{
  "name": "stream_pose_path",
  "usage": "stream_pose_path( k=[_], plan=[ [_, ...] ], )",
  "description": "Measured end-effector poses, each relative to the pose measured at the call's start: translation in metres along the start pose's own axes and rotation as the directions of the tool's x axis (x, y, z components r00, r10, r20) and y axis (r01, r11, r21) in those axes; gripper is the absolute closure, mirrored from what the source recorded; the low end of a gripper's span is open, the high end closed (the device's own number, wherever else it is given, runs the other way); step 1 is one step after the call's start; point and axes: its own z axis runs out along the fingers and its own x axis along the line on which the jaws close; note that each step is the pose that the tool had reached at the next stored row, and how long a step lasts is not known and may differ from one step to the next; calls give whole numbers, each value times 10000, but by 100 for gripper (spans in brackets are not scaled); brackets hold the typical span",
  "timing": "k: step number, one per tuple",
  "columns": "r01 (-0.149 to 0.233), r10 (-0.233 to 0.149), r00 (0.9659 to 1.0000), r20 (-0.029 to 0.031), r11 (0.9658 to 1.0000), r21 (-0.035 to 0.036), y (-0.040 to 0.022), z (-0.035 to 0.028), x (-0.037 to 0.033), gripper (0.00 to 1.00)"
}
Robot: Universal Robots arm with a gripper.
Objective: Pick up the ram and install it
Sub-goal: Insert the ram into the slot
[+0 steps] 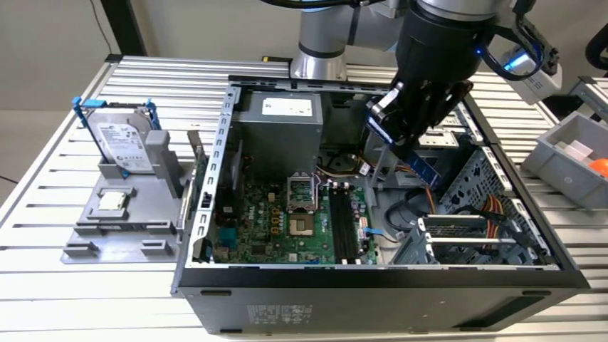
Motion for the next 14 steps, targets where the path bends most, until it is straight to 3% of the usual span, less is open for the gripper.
stream_pose_path(
  k=[3,4,14],
  plan=[
    [-304,304,9995,-3,9995,21,2,6,4,100],
    [-757,757,9971,-6,9971,50,4,14,10,100],
    [-1438,1438,9896,-8,9896,97,11,31,23,100]
  ],
)
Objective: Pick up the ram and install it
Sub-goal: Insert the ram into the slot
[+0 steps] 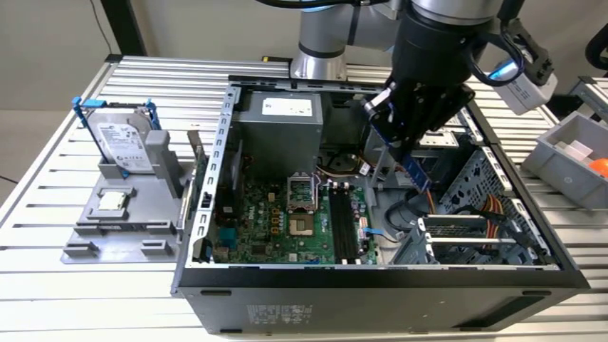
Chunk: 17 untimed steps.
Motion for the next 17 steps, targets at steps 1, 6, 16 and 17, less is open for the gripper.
stream_pose_path(
  k=[1,6,16,17],
  plan=[
    [-54,54,10000,0,10000,4,0,2,1,100],
    [-310,310,9995,-2,9995,19,2,9,6,100],
    [-821,821,9966,-5,9966,54,8,22,17,100],
    [-917,917,9958,-6,9958,61,8,24,18,100]
  ],
)
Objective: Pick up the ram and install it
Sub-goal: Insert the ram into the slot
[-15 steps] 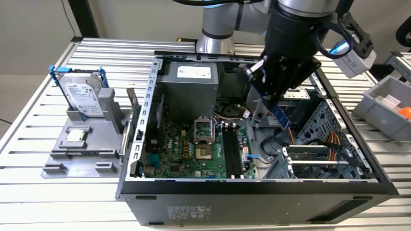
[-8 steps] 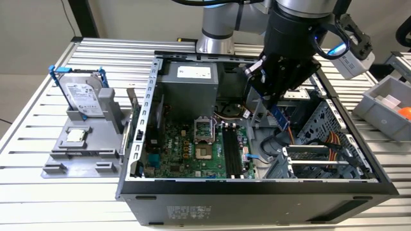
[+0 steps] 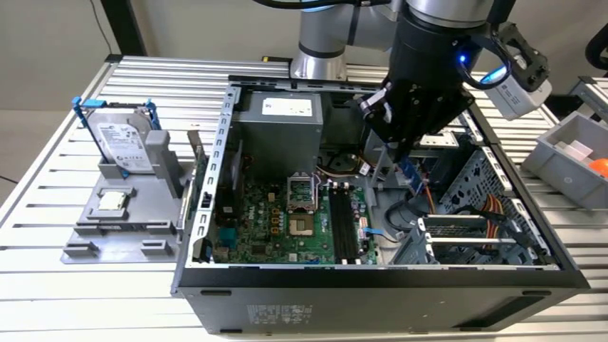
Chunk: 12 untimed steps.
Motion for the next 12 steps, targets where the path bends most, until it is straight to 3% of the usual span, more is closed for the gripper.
stream_pose_path(
  k=[7,12],
  plan=[
    [-570,570,9984,-5,9984,39,2,8,6,100],
    [-596,596,9982,-5,9982,41,2,8,6,100]
  ],
)
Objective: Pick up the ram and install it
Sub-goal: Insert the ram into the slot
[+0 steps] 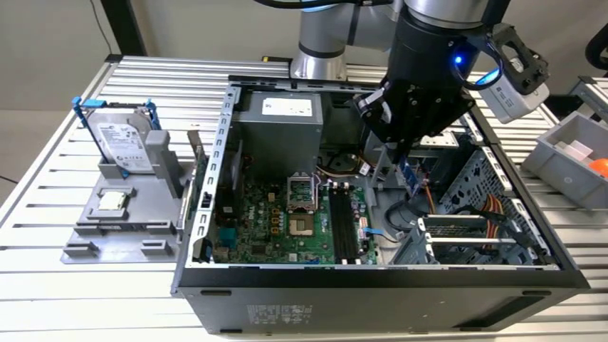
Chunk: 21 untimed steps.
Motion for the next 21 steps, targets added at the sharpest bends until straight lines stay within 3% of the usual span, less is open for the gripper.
stream_pose_path(
  k=[11,14,19,21],
  plan=[
    [1,-1,10000,-3,10000,12,-1,2,0,100],
    [-81,81,10000,-1,10000,18,-1,53,4,100],
    [-739,739,9973,-6,9972,63,0,143,9,100],
    [-773,773,9970,-2,9970,5,1,167,20,100]
  ],
)
